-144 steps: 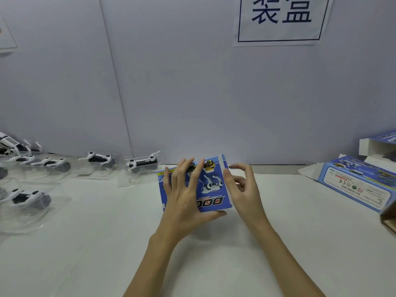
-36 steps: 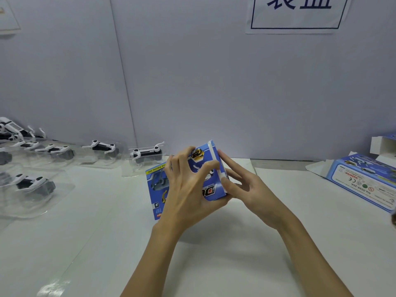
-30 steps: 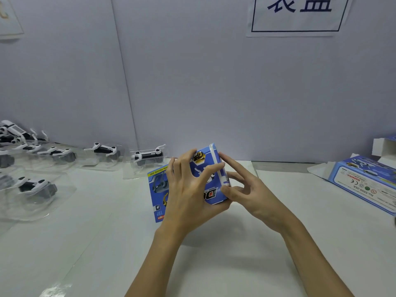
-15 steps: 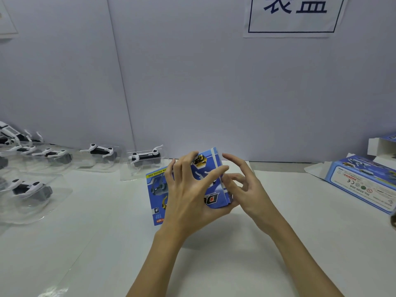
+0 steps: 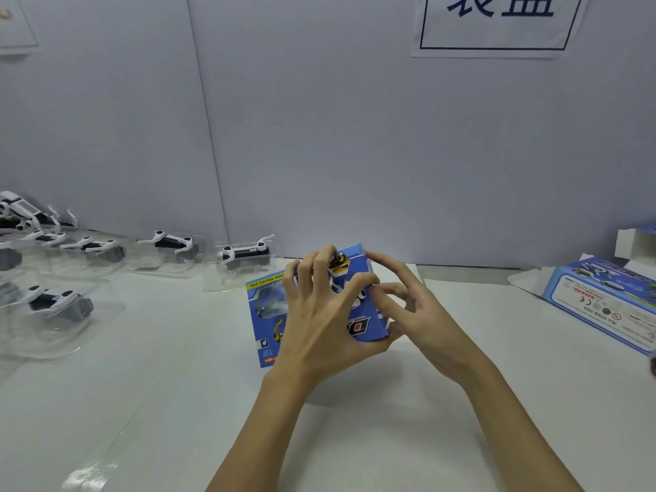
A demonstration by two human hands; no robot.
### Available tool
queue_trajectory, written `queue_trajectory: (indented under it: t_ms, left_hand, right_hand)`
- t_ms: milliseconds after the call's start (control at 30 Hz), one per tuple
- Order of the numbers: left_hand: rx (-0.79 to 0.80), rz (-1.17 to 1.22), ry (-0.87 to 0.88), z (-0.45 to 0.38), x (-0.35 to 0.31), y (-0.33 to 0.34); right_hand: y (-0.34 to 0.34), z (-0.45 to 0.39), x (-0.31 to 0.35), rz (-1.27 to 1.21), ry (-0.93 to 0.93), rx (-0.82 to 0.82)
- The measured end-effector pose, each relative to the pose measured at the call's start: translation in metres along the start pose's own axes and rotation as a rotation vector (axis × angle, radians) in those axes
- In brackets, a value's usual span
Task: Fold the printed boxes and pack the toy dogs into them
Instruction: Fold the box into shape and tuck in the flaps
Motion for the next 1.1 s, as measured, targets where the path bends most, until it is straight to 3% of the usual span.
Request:
queue_trajectory:
  t_ms: [200, 633, 900, 1100]
  left_hand:
    - [0.028, 0.006, 0.004, 0.001, 0.003, 0.0]
    - [0.042, 0.029, -0.007, 0.0, 0.005, 0.001]
    - [0.031, 0.074, -0.029, 0.001, 0.008, 0.005]
    - [0.007, 0.146, -0.051, 0.0, 0.011, 0.003]
  right_hand:
    - [0.002, 0.0, -0.009, -0.04, 0.019, 0.016]
    - [0.004, -0.002, -0.008, -0.025, -0.024, -0.167]
    - [0.004, 0.003, -0.007, -0.054, 0.016, 0.011]
    - [0.01, 0.003, -0.01, -0.02, 0.01, -0.084]
Point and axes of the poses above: each hand's wrist, its own z-axis away from the middle knuckle, its own y-axis out of the palm, x = y × z, the point moved 7 cm from there along -z, towards the middle knuckle, and after that the axes turned 1 degree about z, right-handed, at the moved point
